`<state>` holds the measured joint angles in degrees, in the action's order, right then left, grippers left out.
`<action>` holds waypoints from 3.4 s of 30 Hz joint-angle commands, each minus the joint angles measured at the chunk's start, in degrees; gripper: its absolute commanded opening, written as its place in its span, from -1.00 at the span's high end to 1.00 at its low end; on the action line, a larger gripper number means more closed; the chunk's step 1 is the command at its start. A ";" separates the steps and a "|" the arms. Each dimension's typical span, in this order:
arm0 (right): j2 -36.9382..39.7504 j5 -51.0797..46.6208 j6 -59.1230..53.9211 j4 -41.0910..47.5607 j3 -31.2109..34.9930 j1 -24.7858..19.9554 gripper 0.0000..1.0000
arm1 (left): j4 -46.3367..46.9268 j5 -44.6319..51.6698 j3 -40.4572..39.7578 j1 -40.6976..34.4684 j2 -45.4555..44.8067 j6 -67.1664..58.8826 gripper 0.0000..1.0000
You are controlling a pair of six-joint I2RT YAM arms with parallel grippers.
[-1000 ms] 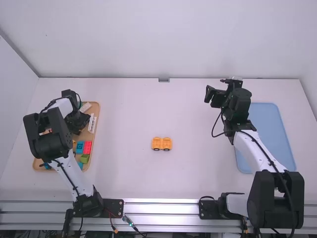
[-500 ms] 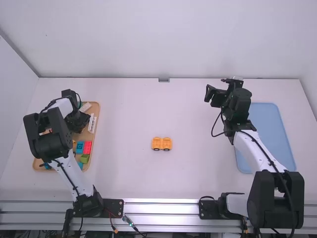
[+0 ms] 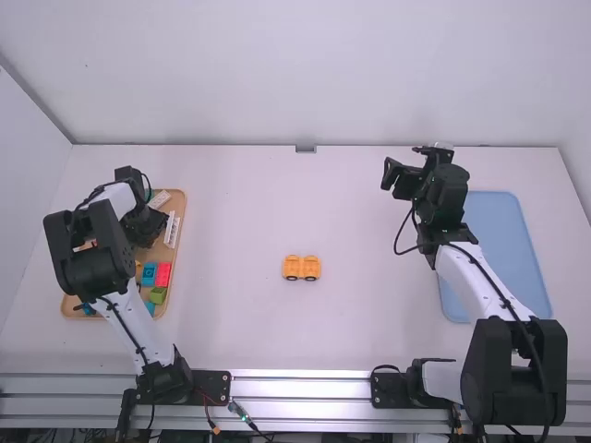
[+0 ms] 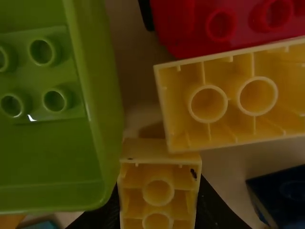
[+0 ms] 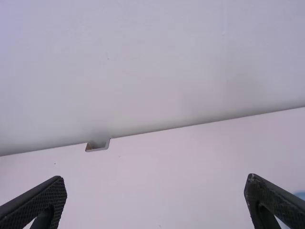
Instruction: Assemble lego blocks to make yellow taxi
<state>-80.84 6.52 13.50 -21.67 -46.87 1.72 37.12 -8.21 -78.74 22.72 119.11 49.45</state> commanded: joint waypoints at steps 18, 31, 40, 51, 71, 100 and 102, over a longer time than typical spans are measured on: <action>-0.50 5.07 1.46 -0.66 -2.25 1.70 -0.98 | 1.75 5.70 1.51 -0.28 -14.08 -10.80 0.91; -0.55 19.43 1.99 -6.64 -2.25 5.95 -0.97 | -4.74 14.88 2.60 -12.11 -26.56 -28.37 0.97; -13.11 39.36 9.14 -16.61 -5.44 4.17 -0.98 | -24.94 20.00 18.53 -25.03 -38.32 -39.32 0.96; -39.56 81.46 25.20 -29.53 -29.24 8.74 -0.82 | -41.66 52.85 29.44 -27.36 -42.95 -53.57 0.95; -42.60 82.68 19.04 -30.01 -33.79 13.33 -0.76 | -56.04 74.84 18.51 -27.10 -20.85 -49.66 0.97; -42.60 82.14 13.44 -30.69 -33.79 15.54 -0.09 | -59.98 80.83 18.25 -27.54 -18.16 -49.24 0.95; -42.60 82.16 13.42 -30.69 -33.79 15.54 -0.10 | -60.00 80.85 18.62 -27.58 -18.16 -49.27 0.95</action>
<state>-122.78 88.03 27.03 -52.01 -78.91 17.23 -22.70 71.55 -61.01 -4.73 100.82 1.34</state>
